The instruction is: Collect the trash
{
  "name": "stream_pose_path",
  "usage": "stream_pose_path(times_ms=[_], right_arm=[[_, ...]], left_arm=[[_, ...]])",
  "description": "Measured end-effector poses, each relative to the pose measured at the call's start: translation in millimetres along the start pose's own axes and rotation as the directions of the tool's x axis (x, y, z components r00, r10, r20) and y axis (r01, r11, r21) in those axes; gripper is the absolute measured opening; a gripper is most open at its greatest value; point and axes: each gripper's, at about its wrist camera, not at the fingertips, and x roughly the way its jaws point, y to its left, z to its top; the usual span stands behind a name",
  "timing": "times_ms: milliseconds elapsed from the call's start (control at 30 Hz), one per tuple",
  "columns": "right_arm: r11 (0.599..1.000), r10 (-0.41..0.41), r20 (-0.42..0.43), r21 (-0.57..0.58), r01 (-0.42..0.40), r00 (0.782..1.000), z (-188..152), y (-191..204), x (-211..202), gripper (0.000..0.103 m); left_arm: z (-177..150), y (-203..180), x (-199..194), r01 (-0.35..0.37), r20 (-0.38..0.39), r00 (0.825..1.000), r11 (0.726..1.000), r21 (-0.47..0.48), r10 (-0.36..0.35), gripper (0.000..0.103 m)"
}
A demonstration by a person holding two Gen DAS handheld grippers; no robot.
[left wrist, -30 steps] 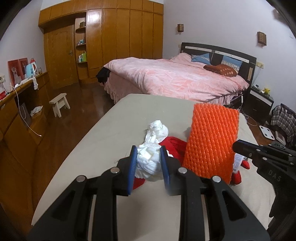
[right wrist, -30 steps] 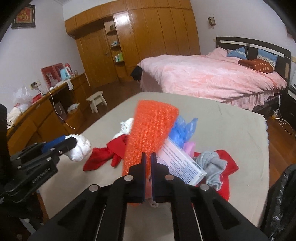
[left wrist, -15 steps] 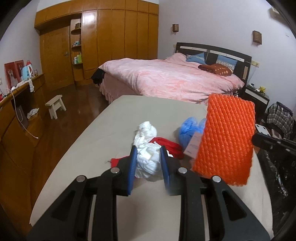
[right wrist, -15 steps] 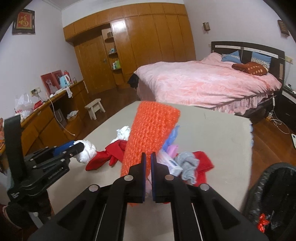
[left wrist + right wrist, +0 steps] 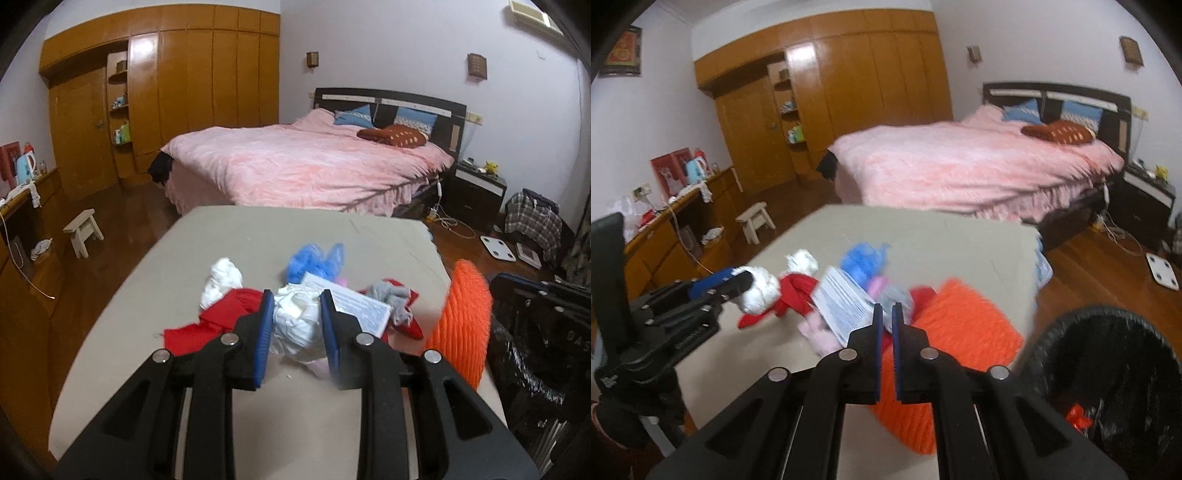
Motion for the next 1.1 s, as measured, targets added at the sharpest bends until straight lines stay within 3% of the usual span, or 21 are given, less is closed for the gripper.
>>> stream_pose_path(times_ms=[200,267,367,567,700,800,900,967,1100], right_arm=[[0.998,-0.041,-0.057,0.035,0.043,0.998,-24.5,-15.0,21.7,0.03],[0.998,-0.046,-0.068,0.033,0.048,0.997,-30.4,-14.8,28.3,0.049],[0.998,-0.055,-0.094,0.015,0.056,0.994,-37.8,-11.9,44.0,0.066],[0.996,-0.086,-0.163,0.009,0.089,0.983,-54.5,-15.9,74.0,0.074],[0.995,-0.102,-0.217,-0.011,0.102,0.971,-62.4,-15.1,91.8,0.074],[0.991,-0.134,-0.22,-0.057,0.125,0.966,-66.4,-11.5,95.9,0.066],[0.99,-0.136,-0.21,-0.065,0.125,0.968,-66.4,-11.0,93.4,0.044],[0.993,-0.117,-0.212,-0.045,0.109,0.97,-65.1,-15.8,90.2,0.024],[0.998,-0.061,-0.192,0.015,0.065,0.98,-55.9,-24.8,76.7,0.017]], left_arm=[[-21.1,-3.5,15.2,0.015,-0.045,0.999,1.0,0.006,-0.015,0.025],[-23.4,-4.8,19.9,0.01,-0.055,0.998,1.0,0.011,-0.01,0.025],[-27.4,-5.1,23.5,0.005,-0.059,0.998,1.0,0.017,-0.004,0.025],[-33.6,0.3,33.5,-0.005,-0.074,0.997,1.0,0.018,0.007,0.025],[-36.2,4.9,39.0,-0.014,-0.09,0.996,1.0,0.015,0.016,0.025],[-37.7,7.8,41.5,-0.019,-0.097,0.995,1.0,0.013,0.02,0.025],[-37.1,8.3,42.8,-0.021,-0.1,0.995,1.0,0.012,0.022,0.025],[-37.2,8.8,42.6,-0.018,-0.099,0.995,1.0,0.011,0.019,0.025],[-34.9,6.1,38.8,-0.013,-0.089,0.996,1.0,0.016,0.015,0.025]])
